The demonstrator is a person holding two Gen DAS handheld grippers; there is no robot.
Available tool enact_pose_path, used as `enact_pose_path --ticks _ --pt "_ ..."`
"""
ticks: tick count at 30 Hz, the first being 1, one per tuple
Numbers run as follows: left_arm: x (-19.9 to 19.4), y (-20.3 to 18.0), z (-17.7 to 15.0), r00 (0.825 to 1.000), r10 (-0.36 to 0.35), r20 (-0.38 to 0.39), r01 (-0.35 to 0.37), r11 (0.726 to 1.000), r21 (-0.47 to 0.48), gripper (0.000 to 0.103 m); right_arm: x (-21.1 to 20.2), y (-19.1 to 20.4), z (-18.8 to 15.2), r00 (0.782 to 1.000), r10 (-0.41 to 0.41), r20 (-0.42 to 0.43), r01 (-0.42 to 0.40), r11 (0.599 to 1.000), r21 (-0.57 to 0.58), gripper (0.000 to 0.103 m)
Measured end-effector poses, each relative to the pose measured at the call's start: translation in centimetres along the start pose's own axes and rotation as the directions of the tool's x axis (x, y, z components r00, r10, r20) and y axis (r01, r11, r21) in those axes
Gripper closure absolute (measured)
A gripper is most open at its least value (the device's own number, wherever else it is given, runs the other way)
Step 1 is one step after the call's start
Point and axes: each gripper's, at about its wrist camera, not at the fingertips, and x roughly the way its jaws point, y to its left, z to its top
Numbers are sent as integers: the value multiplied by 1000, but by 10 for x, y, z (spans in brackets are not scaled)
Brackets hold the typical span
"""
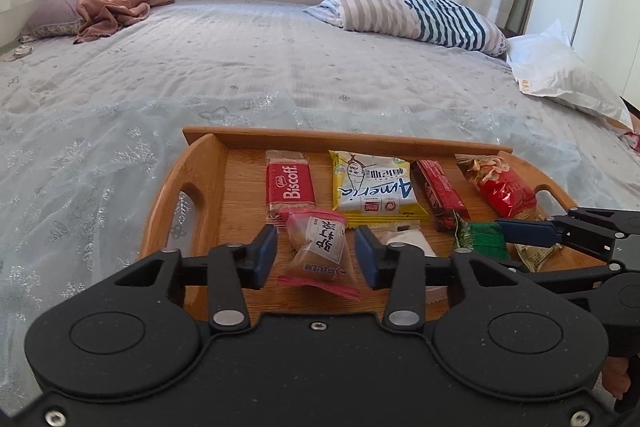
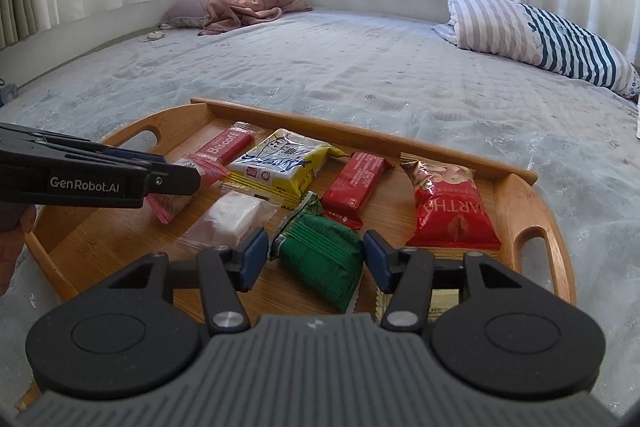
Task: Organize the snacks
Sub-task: 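Carry the pastry pack and green pack onto the tray and open both tools, then withdraw both tools from the tray toward the cream wafer bar and red chocolate bar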
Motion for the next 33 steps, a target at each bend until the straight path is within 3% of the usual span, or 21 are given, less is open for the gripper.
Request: enact_pose_path --ticks 2,4,7,22,27,33 --pt "-6 0 1 1000 -3 6 3 1000 -3 52 -7 -2 0 1000 -2 15 2 1000 11 30" --pt "-15 1 1 1000 -2 17 2 1000 -12 38 -16 -3 0 1000 5 28 -6 1000 24 25" --pt "-31 -2 -3 999 -3 41 3 1000 -5 29 -32 -5 -2 998 14 54 -16 999 36 21" --pt "-129 -41 -61 992 -32 119 20 995 99 15 -121 0 -56 987 -12 159 2 998 57 9" --pt "-151 -47 -79 993 -62 103 57 997 55 14 -142 4 -78 983 -43 177 32 997 66 7" --pt "-171 -52 -104 991 -39 126 35 999 30 13 -163 7 -104 976 -93 195 80 994 74 2"
